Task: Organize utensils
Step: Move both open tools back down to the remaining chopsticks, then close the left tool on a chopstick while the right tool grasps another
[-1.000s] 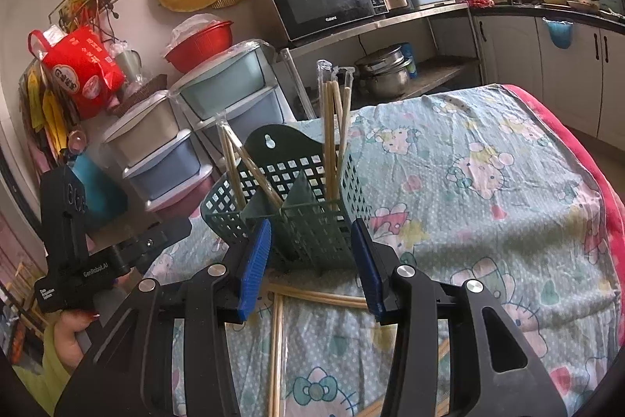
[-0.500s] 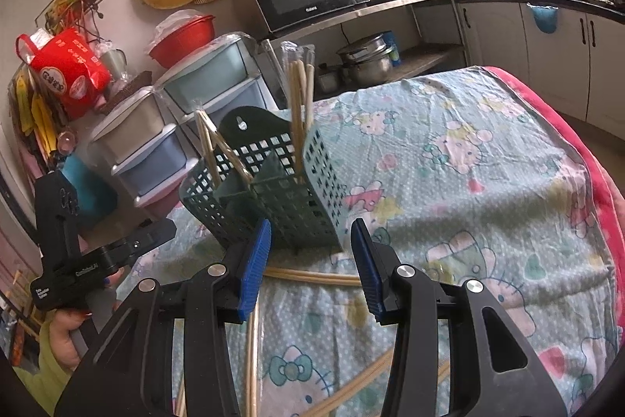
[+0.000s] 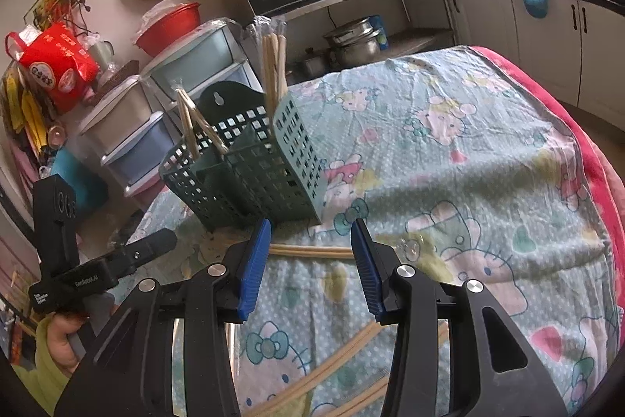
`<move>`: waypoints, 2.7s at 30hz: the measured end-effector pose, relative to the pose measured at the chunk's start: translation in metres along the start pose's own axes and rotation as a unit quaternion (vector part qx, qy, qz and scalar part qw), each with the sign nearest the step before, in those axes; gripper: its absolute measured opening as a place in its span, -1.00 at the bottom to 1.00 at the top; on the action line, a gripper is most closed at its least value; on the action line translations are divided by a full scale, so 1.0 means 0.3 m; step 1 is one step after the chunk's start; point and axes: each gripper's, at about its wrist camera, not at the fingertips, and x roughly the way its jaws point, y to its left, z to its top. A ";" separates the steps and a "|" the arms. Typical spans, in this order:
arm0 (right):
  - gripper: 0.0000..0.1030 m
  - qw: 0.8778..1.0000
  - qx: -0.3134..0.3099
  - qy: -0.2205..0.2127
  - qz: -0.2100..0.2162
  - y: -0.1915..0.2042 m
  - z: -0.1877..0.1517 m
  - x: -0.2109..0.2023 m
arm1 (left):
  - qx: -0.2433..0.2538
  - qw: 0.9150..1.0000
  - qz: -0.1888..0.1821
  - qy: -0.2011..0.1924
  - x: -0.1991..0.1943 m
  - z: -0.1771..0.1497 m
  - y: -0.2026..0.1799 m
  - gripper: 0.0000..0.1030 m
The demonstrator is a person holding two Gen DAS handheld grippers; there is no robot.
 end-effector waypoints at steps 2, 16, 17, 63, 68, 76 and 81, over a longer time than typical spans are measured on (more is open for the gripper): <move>-0.15 1.000 0.002 0.005 -0.002 -0.007 -0.007 0.005 | 0.001 1.000 0.001 0.010 0.017 -0.012 -0.007 0.79; -0.13 0.997 0.020 0.063 -0.048 -0.097 -0.072 0.053 | 0.014 0.998 0.014 0.066 0.129 -0.053 -0.036 0.67; -0.13 0.996 0.023 0.070 -0.051 -0.106 -0.076 0.060 | 0.014 0.997 0.014 0.071 0.138 -0.054 -0.037 0.61; -0.83 1.000 0.010 0.011 0.000 -0.031 -0.037 0.021 | -0.025 0.998 -0.012 0.048 0.103 0.031 0.065 -1.00; -0.83 1.000 0.001 0.006 0.005 -0.001 -0.030 0.010 | -0.017 0.998 -0.004 0.061 0.116 0.032 0.047 -0.81; -0.83 1.000 -0.001 0.003 0.009 0.018 -0.030 0.003 | -0.002 0.995 0.037 0.091 0.192 0.027 0.059 -0.27; -0.84 1.000 -0.008 -0.007 0.021 0.044 -0.005 -0.012 | 0.014 0.993 0.058 0.102 0.233 0.019 0.054 -0.27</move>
